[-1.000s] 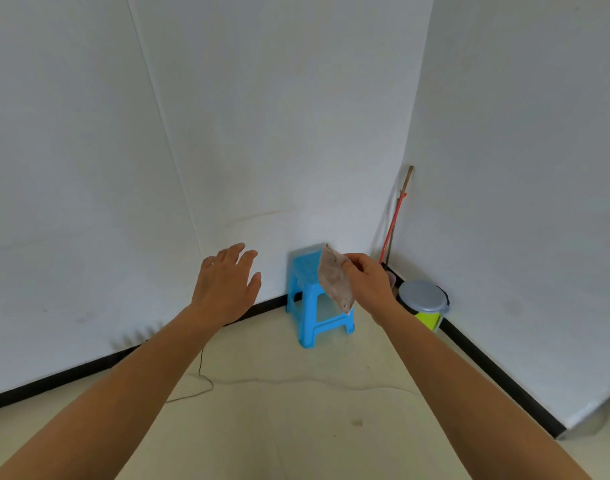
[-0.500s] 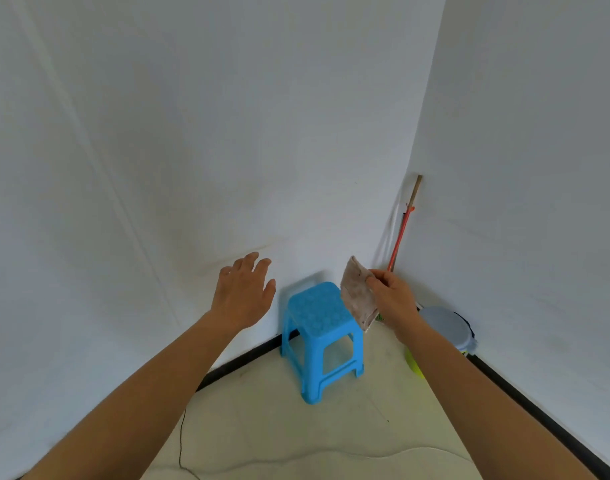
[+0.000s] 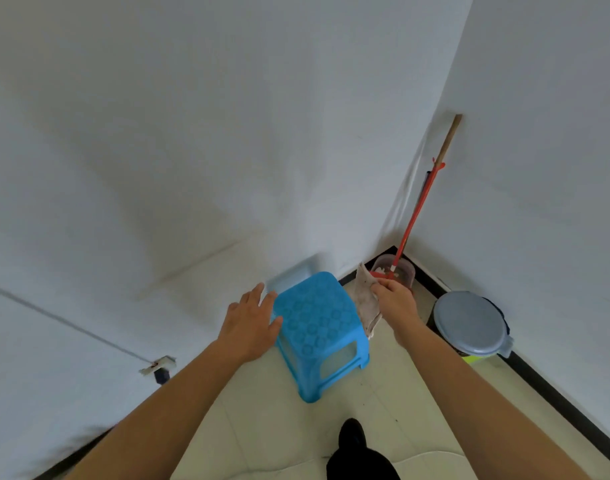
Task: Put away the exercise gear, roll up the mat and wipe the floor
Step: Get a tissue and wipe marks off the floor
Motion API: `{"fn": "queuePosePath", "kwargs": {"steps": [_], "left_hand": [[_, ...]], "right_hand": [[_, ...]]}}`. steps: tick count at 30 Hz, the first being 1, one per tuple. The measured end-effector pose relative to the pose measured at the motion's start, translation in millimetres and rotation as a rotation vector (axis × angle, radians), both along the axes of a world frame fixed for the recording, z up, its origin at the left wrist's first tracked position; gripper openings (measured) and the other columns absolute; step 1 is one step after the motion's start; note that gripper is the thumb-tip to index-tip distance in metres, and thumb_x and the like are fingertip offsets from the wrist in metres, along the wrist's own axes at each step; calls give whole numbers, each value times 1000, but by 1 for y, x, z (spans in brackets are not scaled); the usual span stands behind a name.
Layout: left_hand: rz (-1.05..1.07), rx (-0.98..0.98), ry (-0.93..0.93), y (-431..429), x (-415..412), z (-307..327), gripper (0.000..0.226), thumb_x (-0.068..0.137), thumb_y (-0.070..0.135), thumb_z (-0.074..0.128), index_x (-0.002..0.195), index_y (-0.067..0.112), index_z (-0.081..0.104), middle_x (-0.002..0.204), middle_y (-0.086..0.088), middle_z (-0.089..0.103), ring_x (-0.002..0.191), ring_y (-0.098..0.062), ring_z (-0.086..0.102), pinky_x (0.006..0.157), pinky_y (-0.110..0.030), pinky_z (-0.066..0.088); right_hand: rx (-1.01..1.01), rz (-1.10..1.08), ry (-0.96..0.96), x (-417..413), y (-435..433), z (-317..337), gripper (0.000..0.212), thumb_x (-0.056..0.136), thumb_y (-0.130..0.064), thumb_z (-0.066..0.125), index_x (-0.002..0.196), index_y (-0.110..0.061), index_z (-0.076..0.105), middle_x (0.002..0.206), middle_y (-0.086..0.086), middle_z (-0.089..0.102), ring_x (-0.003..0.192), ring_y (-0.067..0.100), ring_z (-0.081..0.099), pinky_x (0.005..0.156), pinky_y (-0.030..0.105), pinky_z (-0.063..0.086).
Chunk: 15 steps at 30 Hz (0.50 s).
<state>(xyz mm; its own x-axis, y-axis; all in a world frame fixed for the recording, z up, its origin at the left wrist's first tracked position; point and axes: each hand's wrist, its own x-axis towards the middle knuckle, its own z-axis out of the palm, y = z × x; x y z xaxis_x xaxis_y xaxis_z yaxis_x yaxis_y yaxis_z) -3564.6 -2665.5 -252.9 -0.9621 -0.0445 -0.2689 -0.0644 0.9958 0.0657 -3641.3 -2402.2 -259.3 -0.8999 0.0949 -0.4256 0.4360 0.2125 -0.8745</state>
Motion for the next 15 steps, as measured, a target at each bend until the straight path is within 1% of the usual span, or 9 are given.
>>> {"fn": "queuePosePath", "kwargs": {"steps": [3,5,6,8,10,13,14,15], "left_hand": [[12,68,-127,1,-36,-43,64,102,48,30,156,19,12,164,-10,1,150,-26,11,118,-44,22],[16,100,-188,3,-54,-78,64,102,47,30,156,18,11,164,-9,1,150,-26,10,118,-44,22],[16,118,-213,3,-64,-98,64,102,46,31,156,18,11,164,-9,1,150,-25,10,118,-44,22],[9,138,-269,3,-81,-142,63,102,44,32,156,18,13,164,-9,2,150,-25,11,118,-45,24],[16,150,-334,2,-95,-192,62,102,43,32,156,17,14,164,-9,2,150,-26,12,117,-46,26],[14,125,-437,-4,-105,-268,60,102,39,32,155,16,14,164,-9,0,150,-26,10,114,-46,29],[-10,104,-461,-7,-106,-293,59,102,37,32,154,15,14,164,-9,-2,150,-26,9,112,-46,31],[-34,84,-490,-9,-106,-315,59,102,34,33,154,14,14,164,-10,-4,151,-26,7,111,-46,33]], "right_hand": [[80,26,-64,-50,-12,-38,19,100,-19,54,102,-9,70,91,13,64,76,14,53,67,30,42],[103,54,-119,-72,-21,-67,18,100,-22,55,103,-14,71,94,5,68,81,16,58,67,28,44],[116,70,-149,-82,-26,-85,17,100,-24,55,103,-17,70,97,2,70,87,19,62,69,28,47],[144,98,-205,-99,-36,-126,16,99,-26,56,100,-20,70,99,3,71,94,23,66,78,35,52],[174,106,-225,-113,-48,-167,14,98,-28,56,97,-23,69,96,1,71,93,21,65,80,36,52],[272,99,-126,-124,-70,-226,15,99,-35,54,94,-28,66,86,-7,66,82,12,61,70,28,47],[321,109,-65,-125,-77,-246,17,99,-37,53,96,-27,66,85,-6,65,79,10,59,69,27,45],[377,145,-10,-123,-85,-267,19,101,-35,50,102,-25,67,91,-5,65,82,11,58,72,28,44]]}}
